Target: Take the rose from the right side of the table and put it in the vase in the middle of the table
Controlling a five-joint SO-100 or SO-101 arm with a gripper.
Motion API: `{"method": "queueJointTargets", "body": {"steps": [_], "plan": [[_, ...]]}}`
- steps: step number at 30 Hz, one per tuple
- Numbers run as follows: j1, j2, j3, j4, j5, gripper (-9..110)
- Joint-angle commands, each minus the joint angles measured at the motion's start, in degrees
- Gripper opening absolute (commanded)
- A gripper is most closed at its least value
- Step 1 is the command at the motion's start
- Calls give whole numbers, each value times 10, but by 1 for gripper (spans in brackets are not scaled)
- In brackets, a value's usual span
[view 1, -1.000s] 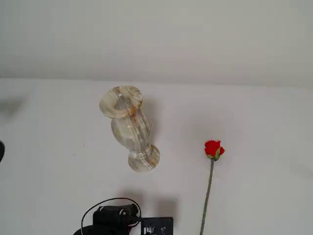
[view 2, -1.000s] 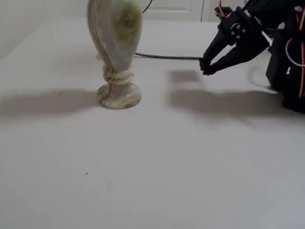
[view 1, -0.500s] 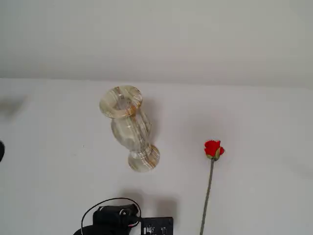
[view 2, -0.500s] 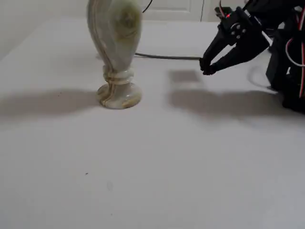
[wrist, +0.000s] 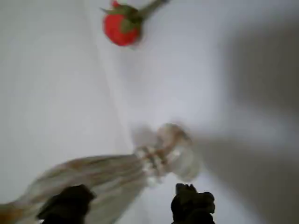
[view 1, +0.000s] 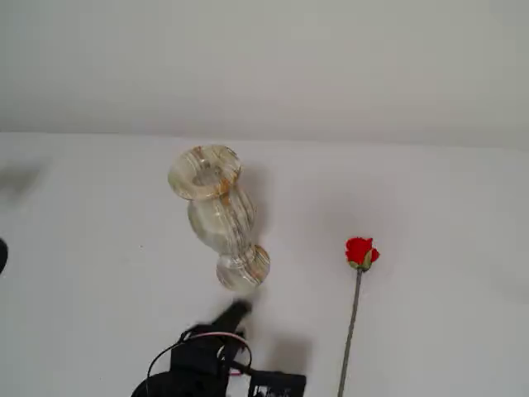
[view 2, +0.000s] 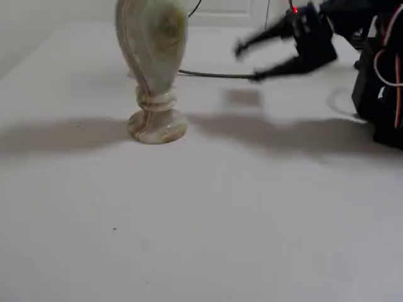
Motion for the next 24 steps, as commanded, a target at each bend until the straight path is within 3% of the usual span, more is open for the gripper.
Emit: {"method": "queueJointTargets", "body": {"steps": [1, 4, 7, 11, 24], "plan": [[31, -10, -25, -146, 31, 38], [38, -110, -88, -178, 73, 45], [66, -319, -233, -167, 148, 50], [91, -558, -455, -79, 217, 50], [118, -1031, -932, 155, 371, 49]]}}
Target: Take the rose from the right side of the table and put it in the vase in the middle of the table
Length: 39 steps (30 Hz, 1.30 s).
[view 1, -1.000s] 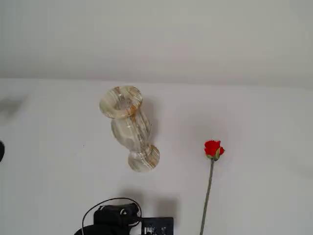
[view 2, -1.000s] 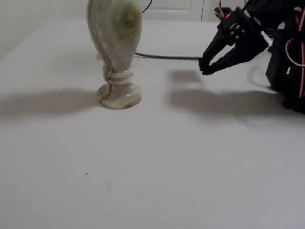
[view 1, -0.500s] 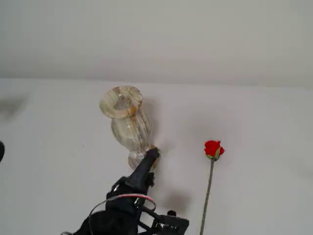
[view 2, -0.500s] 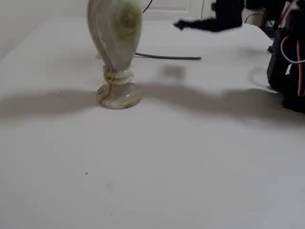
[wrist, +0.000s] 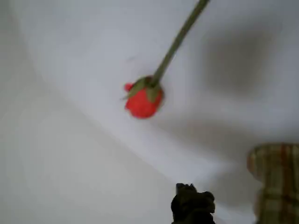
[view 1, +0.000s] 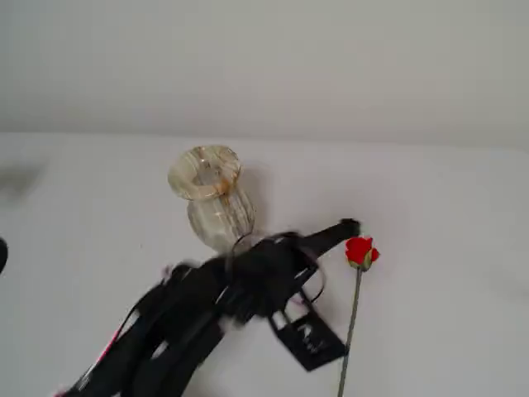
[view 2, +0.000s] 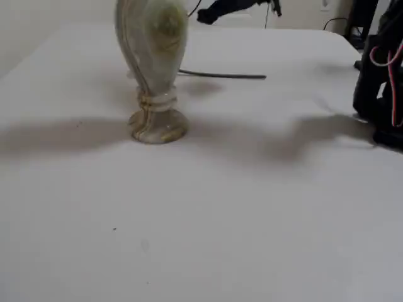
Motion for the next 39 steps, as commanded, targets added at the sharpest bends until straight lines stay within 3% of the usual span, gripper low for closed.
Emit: {"method": "queueJointTargets", "body": {"steps": [1, 9, 15, 21, 29, 39], "plan": [[19, -196, -255, 103, 49, 49], [38, -439, -564, 269, 95, 42], [43, -810, -1183, 515, 86, 39], [25, -850, -1186, 527, 91, 33], [6, -878, -1185, 551, 75, 14], [-28, -903, -1185, 588, 15, 0]]}}
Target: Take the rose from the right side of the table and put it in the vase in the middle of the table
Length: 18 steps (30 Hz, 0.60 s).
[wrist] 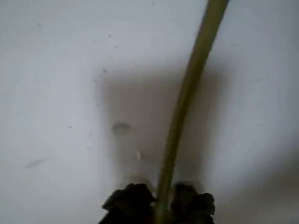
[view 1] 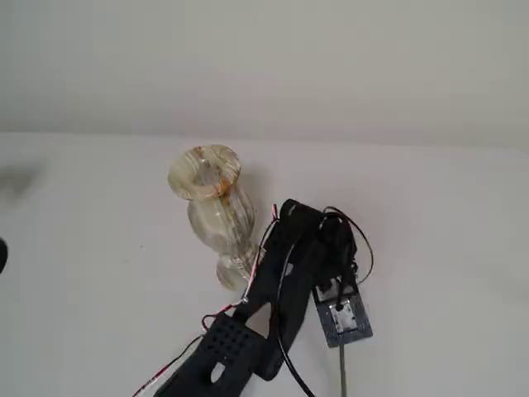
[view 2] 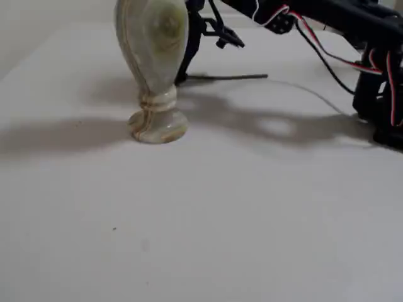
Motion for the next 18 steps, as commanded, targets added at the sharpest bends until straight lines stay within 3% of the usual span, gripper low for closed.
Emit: {"method": "queueJointTargets", "body": {"steps": [1, 6, 18], "plan": [[-16, -8, -7, 24, -24, 0], [1, 14, -13, 10, -18, 0], [102, 330, -19, -134, 155, 0]]}}
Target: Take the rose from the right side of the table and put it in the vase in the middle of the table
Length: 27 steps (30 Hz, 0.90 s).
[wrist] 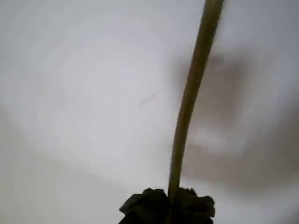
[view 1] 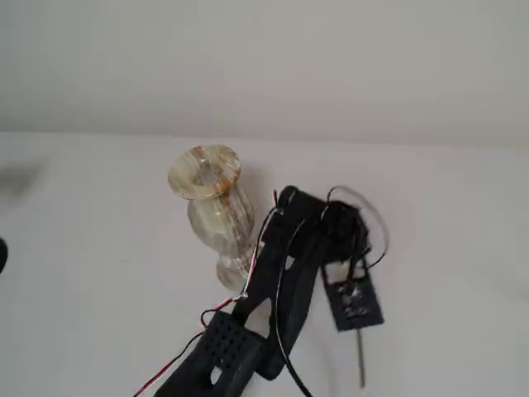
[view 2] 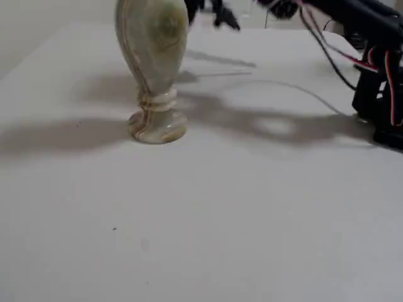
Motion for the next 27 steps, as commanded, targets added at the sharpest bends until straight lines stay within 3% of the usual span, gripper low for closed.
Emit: {"method": "queueJointTargets", "body": {"steps": [1, 11, 27], "plan": [[38, 190, -23, -61, 74, 0], [16, 362, -26, -166, 270, 0], [-292, 495, -27, -199, 185, 0]]}}
